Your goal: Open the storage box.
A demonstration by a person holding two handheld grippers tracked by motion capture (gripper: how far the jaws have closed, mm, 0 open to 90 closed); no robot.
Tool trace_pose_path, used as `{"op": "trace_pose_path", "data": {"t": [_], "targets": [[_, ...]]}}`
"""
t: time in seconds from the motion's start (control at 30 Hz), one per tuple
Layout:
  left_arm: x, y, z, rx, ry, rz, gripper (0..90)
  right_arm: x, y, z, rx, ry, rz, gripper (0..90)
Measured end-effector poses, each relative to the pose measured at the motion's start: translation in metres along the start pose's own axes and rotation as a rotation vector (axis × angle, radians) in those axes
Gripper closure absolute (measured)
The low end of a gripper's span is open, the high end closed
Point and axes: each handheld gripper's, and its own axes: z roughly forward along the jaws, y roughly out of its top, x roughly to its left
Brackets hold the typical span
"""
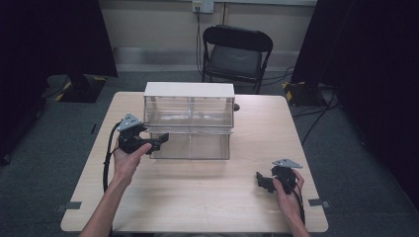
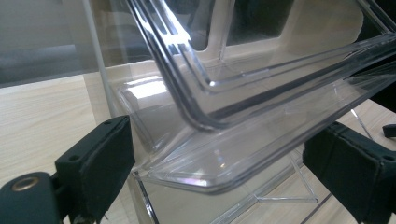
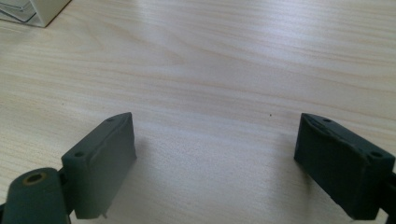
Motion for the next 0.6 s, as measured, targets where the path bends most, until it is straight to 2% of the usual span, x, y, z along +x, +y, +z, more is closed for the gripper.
{"op": "trace_pose_path", "data": {"t": [0.6], "targets": [[0.0, 0.0, -0.0001, 0.0, -0.001, -0.001, 8.7, 0.0, 0.0, 0.0, 0.0, 0.0, 0.0, 11.8]]}}
